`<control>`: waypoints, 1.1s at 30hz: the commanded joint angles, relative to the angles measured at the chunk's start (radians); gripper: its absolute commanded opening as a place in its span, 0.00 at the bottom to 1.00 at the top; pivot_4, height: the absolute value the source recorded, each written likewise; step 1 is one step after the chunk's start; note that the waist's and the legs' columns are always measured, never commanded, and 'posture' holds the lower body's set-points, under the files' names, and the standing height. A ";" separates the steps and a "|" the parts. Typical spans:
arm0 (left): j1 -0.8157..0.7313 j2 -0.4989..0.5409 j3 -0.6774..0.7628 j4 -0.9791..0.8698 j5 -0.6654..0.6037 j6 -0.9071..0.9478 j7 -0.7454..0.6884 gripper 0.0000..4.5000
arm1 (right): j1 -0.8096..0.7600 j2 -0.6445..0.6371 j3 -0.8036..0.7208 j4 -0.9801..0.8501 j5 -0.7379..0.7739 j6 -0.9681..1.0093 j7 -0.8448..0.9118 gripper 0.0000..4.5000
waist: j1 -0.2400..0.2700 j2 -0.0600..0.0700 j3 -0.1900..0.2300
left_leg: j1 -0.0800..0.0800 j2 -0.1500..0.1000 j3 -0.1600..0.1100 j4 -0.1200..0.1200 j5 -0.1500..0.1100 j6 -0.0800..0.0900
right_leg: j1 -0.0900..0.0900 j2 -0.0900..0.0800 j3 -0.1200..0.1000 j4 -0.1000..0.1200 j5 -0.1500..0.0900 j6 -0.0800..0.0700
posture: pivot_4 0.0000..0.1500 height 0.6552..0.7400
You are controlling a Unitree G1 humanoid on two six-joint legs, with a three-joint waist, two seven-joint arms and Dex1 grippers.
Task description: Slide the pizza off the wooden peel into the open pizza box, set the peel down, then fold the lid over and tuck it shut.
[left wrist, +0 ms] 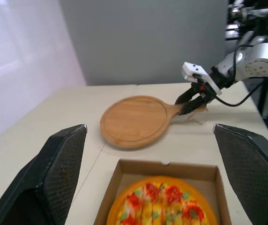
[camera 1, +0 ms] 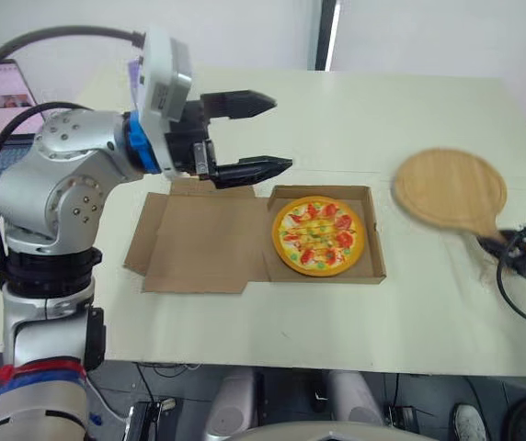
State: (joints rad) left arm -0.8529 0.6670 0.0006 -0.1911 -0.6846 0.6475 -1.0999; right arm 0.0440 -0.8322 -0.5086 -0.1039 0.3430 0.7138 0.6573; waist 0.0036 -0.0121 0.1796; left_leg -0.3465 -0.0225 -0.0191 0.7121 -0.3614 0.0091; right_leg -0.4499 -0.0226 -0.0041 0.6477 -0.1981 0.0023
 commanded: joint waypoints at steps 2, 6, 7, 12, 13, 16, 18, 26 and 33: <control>-0.040 -0.039 -0.080 -0.029 0.004 -0.034 -0.088 1.00 | 0.059 0.053 -0.126 -0.196 0.029 0.114 -0.107 0.36 | -0.009 0.000 0.000 | 0.002 0.001 -0.001 0.000 0.000 0.000 | 0.003 0.002 0.000 -0.001 0.000 0.000 | 1.00 1.00; -0.060 -0.089 -0.120 -0.003 0.022 -0.068 -0.121 1.00 | 0.098 0.134 -0.185 -0.281 0.037 0.194 -0.191 0.36 | -0.007 0.000 0.000 | 0.003 0.000 -0.002 0.001 0.002 -0.003 | 0.004 0.003 -0.001 -0.001 0.000 0.000 | 1.00 1.00; -0.061 -0.092 -0.122 0.003 0.027 -0.072 -0.126 1.00 | 0.102 0.144 -0.190 -0.296 0.045 0.207 -0.194 0.36 | -0.007 0.000 0.000 | 0.002 0.000 -0.002 0.001 0.002 -0.004 | 0.004 0.003 -0.001 -0.001 0.000 0.000 | 1.00 1.00; -0.045 -0.089 -0.118 0.015 0.038 -0.080 -0.147 1.00 | 0.154 0.172 -0.194 -0.336 0.078 0.245 -0.185 0.63 | -0.006 0.001 0.000 | 0.002 0.000 -0.003 0.001 0.002 -0.004 | 0.004 0.003 -0.001 -0.001 0.000 0.000 | 1.00 1.00; -0.038 -0.084 -0.115 0.011 0.037 -0.077 -0.147 1.00 | 0.153 0.163 -0.195 -0.332 0.080 0.231 -0.177 0.71 | -0.006 0.001 0.000 | 0.003 0.000 -0.003 0.001 0.002 -0.004 | 0.005 0.003 -0.002 -0.001 0.000 0.000 | 1.00 1.00; -0.018 -0.070 -0.106 -0.004 0.036 -0.069 -0.139 1.00 | 0.132 0.108 -0.195 -0.299 0.063 0.154 -0.147 0.95 | -0.007 0.001 0.000 | 0.004 0.000 -0.003 0.001 0.000 -0.001 | 0.006 0.003 -0.003 -0.002 -0.001 0.001 | 1.00 1.00; -0.003 -0.058 -0.094 -0.016 0.031 -0.059 -0.126 1.00 | 0.094 0.055 -0.182 -0.266 0.040 0.060 -0.114 0.99 | -0.008 0.001 0.000 | 0.004 0.000 -0.003 0.001 0.000 -0.001 | 0.006 0.003 -0.003 -0.002 -0.001 0.001 | 1.00 1.00; 0.152 0.022 0.032 -0.097 0.031 0.011 0.039 1.00 | -0.334 -0.060 0.130 -0.163 0.080 -0.164 0.095 0.99 | -0.031 -0.002 0.001 | 0.012 0.002 -0.004 -0.001 0.000 0.000 | 0.009 0.004 -0.003 -0.002 -0.001 0.000 | 1.00 1.00; 0.474 -0.001 0.356 -0.319 -0.125 0.232 0.397 1.00 | -0.720 0.101 0.437 -0.081 0.114 -0.192 0.245 0.99 | -0.030 -0.003 0.002 | 0.010 0.002 -0.005 -0.001 0.001 -0.003 | 0.007 0.001 -0.003 -0.003 -0.001 0.000 | 1.00 1.00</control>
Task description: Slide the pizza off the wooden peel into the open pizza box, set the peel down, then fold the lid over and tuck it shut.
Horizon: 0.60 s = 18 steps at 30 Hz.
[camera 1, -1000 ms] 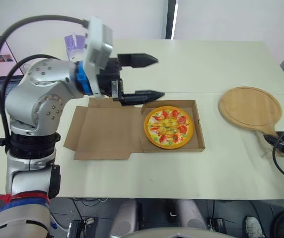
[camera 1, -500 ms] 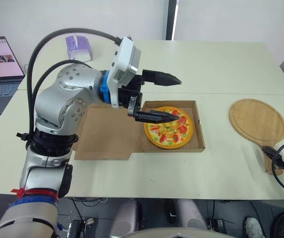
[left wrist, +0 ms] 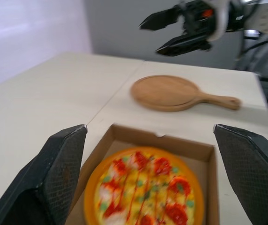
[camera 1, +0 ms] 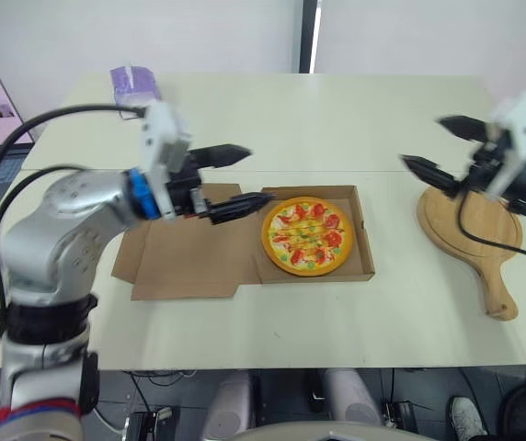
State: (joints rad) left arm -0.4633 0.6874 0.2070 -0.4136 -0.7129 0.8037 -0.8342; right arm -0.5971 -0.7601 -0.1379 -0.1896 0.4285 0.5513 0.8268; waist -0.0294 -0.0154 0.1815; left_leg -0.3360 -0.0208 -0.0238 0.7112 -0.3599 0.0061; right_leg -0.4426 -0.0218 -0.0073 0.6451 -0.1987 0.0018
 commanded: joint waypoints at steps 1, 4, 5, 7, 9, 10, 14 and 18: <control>0.142 -0.054 0.215 -0.129 -0.144 0.102 0.198 1.00 | -0.116 0.053 0.104 0.021 0.028 -0.034 0.102 0.99 | 0.003 0.000 0.000 | -0.001 0.000 -0.001 0.000 0.000 0.000 | 0.000 0.000 -0.001 0.000 0.000 0.000 | 1.00 1.00; 0.315 -0.142 0.366 -0.228 -0.307 0.146 0.370 1.00 | -0.177 0.112 0.171 0.033 0.041 -0.021 0.143 0.99 | 0.016 -0.002 0.000 | -0.003 0.000 -0.003 0.001 0.000 -0.001 | -0.001 -0.002 -0.003 -0.001 0.000 0.000 | 1.00 1.00; 0.383 -0.174 0.414 -0.259 -0.375 0.150 0.432 1.00 | -0.192 0.131 0.187 0.026 0.055 -0.004 0.155 0.99 | 0.020 -0.001 0.000 | -0.004 0.000 -0.003 0.001 0.000 -0.001 | -0.002 -0.002 -0.003 -0.002 0.000 0.000 | 1.00 1.00; 0.561 -0.247 0.492 -0.325 -0.514 0.131 0.552 1.00 | -0.210 0.162 0.230 0.007 0.070 0.009 0.187 0.99 | 0.028 -0.002 0.000 | -0.004 -0.001 -0.003 0.001 0.000 -0.001 | -0.002 -0.004 -0.003 -0.001 0.000 0.000 | 1.00 1.00; 0.730 -0.313 0.520 -0.380 -0.563 0.101 0.619 1.00 | -0.219 0.190 0.274 0.014 0.031 -0.035 0.198 0.99 | 0.032 -0.002 0.000 | -0.005 -0.002 -0.003 0.001 -0.001 0.000 | -0.003 -0.005 -0.004 -0.002 0.000 0.000 | 1.00 1.00; 0.806 -0.346 0.519 -0.403 -0.589 0.083 0.636 1.00 | -0.223 0.208 0.288 0.024 0.014 -0.055 0.192 0.99 | 0.032 -0.002 0.000 | -0.006 -0.002 -0.003 0.001 -0.001 0.000 | -0.003 -0.005 -0.004 -0.002 0.000 0.000 | 1.00 1.00; 1.084 -0.523 0.476 -0.455 -0.668 -0.026 0.669 1.00 | -0.236 0.283 0.321 0.040 0.005 -0.093 0.193 0.99 | 0.035 -0.003 -0.001 | -0.004 -0.003 -0.002 0.001 -0.001 0.001 | -0.002 -0.006 -0.004 -0.002 0.000 -0.001 | 1.00 1.00; 1.202 -0.664 0.416 -0.421 -0.705 -0.136 0.700 1.00 | -0.248 0.319 0.358 0.036 -0.018 -0.119 0.211 0.99 | 0.027 -0.004 -0.001 | -0.002 -0.004 0.001 0.001 -0.003 0.005 | 0.000 -0.006 -0.003 -0.003 -0.001 -0.001 | 1.00 1.00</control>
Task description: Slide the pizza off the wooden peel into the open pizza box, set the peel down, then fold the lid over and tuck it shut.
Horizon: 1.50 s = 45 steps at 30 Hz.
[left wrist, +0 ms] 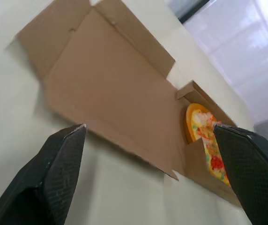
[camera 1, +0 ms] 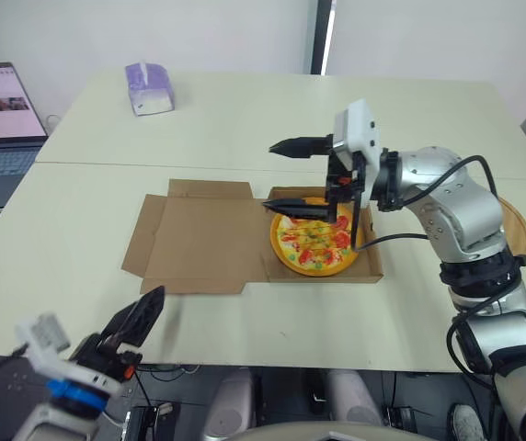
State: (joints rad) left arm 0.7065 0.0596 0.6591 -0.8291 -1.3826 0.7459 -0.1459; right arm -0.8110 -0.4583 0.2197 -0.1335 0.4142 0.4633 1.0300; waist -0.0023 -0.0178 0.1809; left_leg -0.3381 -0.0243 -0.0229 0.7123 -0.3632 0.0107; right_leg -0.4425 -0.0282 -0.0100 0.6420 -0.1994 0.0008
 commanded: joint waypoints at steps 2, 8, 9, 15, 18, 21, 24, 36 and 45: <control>0.021 -0.054 -0.068 0.026 -0.053 -0.113 0.039 1.00 | -0.034 0.031 0.007 -0.037 0.011 -0.009 0.015 0.99 | 0.001 -0.001 0.000 | 0.001 0.001 -0.001 0.000 0.000 0.000 | 0.000 0.001 -0.001 0.001 0.000 -0.001 | 1.00 1.00; -0.082 -0.040 -0.160 0.121 -0.053 -0.180 0.111 1.00 | -0.036 0.046 0.022 -0.080 0.015 0.025 0.014 0.99 | -0.001 -0.001 0.000 | 0.003 0.002 -0.003 0.000 0.001 0.000 | 0.002 0.005 -0.001 0.002 -0.001 -0.002 | 1.00 1.00; -0.101 -0.035 -0.172 0.135 -0.061 -0.187 0.135 1.00 | -0.036 0.045 0.022 -0.086 0.016 0.031 0.013 0.99 | 0.000 -0.001 0.000 | 0.003 0.002 -0.003 -0.001 0.001 0.000 | 0.002 0.005 -0.001 0.002 -0.001 -0.002 | 1.00 1.00; -0.158 0.018 -0.233 0.198 -0.059 -0.210 0.189 1.00 | -0.028 0.033 0.015 -0.113 0.005 0.059 -0.006 0.99 | 0.007 0.004 0.000 | 0.003 0.002 -0.005 -0.007 0.001 -0.001 | 0.001 0.005 -0.002 0.001 -0.001 -0.003 | 1.00 1.00; -0.211 0.046 -0.248 0.214 -0.091 -0.223 0.217 1.00 | -0.018 0.023 0.011 -0.134 0.009 0.078 -0.018 0.99 | 0.013 0.010 -0.001 | 0.005 0.002 -0.005 -0.013 0.001 -0.002 | 0.000 0.004 -0.002 0.000 -0.003 -0.005 | 1.00 1.00; -0.249 0.063 -0.255 0.233 -0.109 -0.241 0.239 1.00 | -0.015 0.016 0.009 -0.144 0.009 0.086 -0.027 0.99 | 0.017 0.023 -0.002 | 0.006 0.002 -0.007 -0.016 0.002 -0.002 | -0.001 0.004 -0.004 0.001 -0.005 -0.007 | 1.00 1.00; -0.263 0.078 -0.270 0.244 -0.114 -0.249 0.255 1.00 | -0.012 0.009 0.006 -0.153 0.009 0.093 -0.031 0.99 | 0.013 0.026 -0.002 | 0.006 0.002 -0.006 -0.019 0.002 -0.002 | -0.002 0.005 -0.003 0.001 -0.007 -0.007 | 1.00 1.00; -0.240 0.060 -0.292 0.250 -0.128 -0.263 0.269 0.36 | -0.014 -0.010 -0.005 -0.158 0.014 0.100 -0.040 1.00 | -0.003 0.008 -0.005 | 0.008 0.002 -0.003 -0.014 0.001 -0.002 | 0.001 0.003 -0.002 0.001 -0.007 -0.006 | 1.00 1.00; -0.257 0.059 -0.267 0.277 -0.151 -0.286 0.282 0.01 | -0.015 -0.003 -0.004 -0.165 0.018 0.107 -0.047 1.00 | -0.003 0.008 -0.004 | 0.008 0.002 -0.003 -0.014 0.001 -0.002 | 0.001 0.003 -0.002 0.001 -0.007 -0.006 | 1.00 1.00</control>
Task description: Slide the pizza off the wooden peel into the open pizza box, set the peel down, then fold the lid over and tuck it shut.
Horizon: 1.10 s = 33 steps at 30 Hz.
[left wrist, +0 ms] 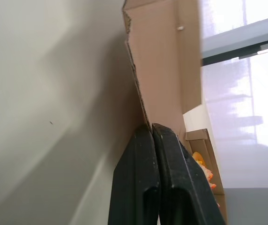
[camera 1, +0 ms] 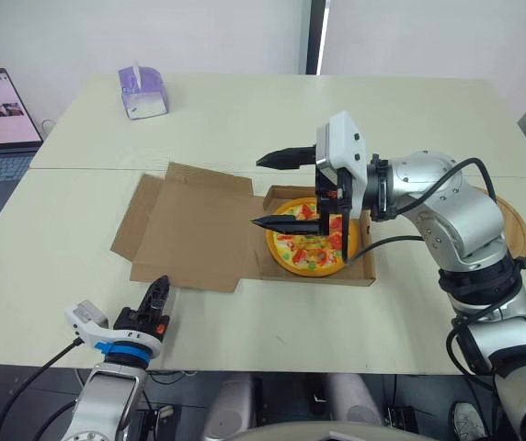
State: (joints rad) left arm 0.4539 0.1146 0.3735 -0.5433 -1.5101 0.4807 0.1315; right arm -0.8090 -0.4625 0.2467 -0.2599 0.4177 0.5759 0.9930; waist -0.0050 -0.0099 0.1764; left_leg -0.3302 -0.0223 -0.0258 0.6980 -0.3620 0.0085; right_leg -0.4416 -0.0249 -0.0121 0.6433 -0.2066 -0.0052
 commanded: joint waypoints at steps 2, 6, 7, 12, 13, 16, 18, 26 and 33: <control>-0.007 0.011 0.021 -0.007 -0.019 -0.021 0.009 0.01 | -0.016 0.003 -0.030 -0.040 0.015 -0.006 -0.011 1.00 | 0.000 0.000 0.000 | 0.000 0.000 0.000 0.000 0.000 0.000 | 0.000 0.000 0.000 0.000 0.000 0.000 | 1.00 1.00; -0.007 0.028 0.021 -0.012 0.006 -0.023 0.014 0.01 | -0.014 0.006 -0.029 -0.044 0.016 -0.004 -0.016 1.00 | 0.000 0.000 0.000 | 0.000 0.000 0.000 0.000 0.000 0.000 | 0.000 0.000 0.000 0.000 0.000 0.000 | 1.00 1.00; -0.013 0.033 0.022 -0.012 0.012 -0.026 0.013 0.01 | -0.012 0.005 -0.029 -0.042 0.016 -0.005 -0.015 1.00 | 0.000 0.000 0.000 | 0.000 0.000 0.000 0.000 0.000 0.000 | 0.000 0.000 0.000 0.000 0.000 0.000 | 1.00 1.00; -0.035 0.046 0.027 0.001 0.011 -0.028 0.013 0.01 | -0.008 0.003 -0.027 -0.040 0.014 -0.009 -0.016 1.00 | 0.000 0.000 0.000 | 0.000 0.000 0.000 0.000 0.000 0.000 | 0.000 0.000 0.000 0.000 0.000 0.000 | 1.00 1.00; -0.040 0.048 0.028 0.007 0.013 -0.028 0.013 0.01 | -0.008 0.003 -0.027 -0.039 0.013 -0.009 -0.016 1.00 | 0.000 0.000 0.000 | 0.000 0.000 0.000 0.000 0.000 0.000 | 0.000 0.000 0.000 0.000 0.000 0.000 | 1.00 1.00; -0.049 0.061 0.030 0.022 0.039 -0.026 0.005 0.01 | -0.004 -0.002 -0.026 -0.034 0.009 -0.014 -0.014 1.00 | 0.000 0.000 0.000 | 0.000 0.000 0.000 0.000 0.000 0.000 | 0.000 0.000 0.000 0.000 0.000 0.000 | 1.00 1.00; -0.058 0.076 0.033 0.025 0.060 -0.024 -0.006 0.01 | 0.001 -0.011 -0.027 -0.027 0.001 -0.021 -0.009 1.00 | 0.000 -0.001 0.001 | 0.000 0.000 0.000 0.000 0.000 0.000 | 0.000 0.000 0.000 0.000 0.000 0.000 | 1.00 1.00; -0.168 0.239 0.082 0.094 0.169 -0.014 -0.077 0.01 | 0.009 -0.068 -0.046 0.059 -0.045 -0.093 0.010 1.00 | -0.001 -0.003 0.002 | 0.000 0.000 -0.001 0.000 0.001 -0.001 | 0.000 0.001 0.000 0.000 0.000 0.000 | 1.00 1.00; -0.192 0.263 0.105 0.159 0.232 -0.001 -0.123 0.20 | 0.013 -0.062 -0.047 0.060 -0.048 -0.104 0.006 1.00 | -0.002 -0.005 0.003 | 0.000 0.001 -0.001 -0.001 0.002 -0.004 | -0.001 0.001 0.000 0.000 0.000 0.000 | 1.00 1.00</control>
State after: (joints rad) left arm 0.2640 0.3565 0.4427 -0.3808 -1.2898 0.4800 0.0313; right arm -0.7938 -0.5265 0.2265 -0.1722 0.3657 0.4899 1.0014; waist -0.0072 -0.0145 0.1790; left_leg -0.3307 -0.0215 -0.0268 0.6970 -0.3598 0.0041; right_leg -0.4425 -0.0244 -0.0126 0.6431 -0.2066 -0.0055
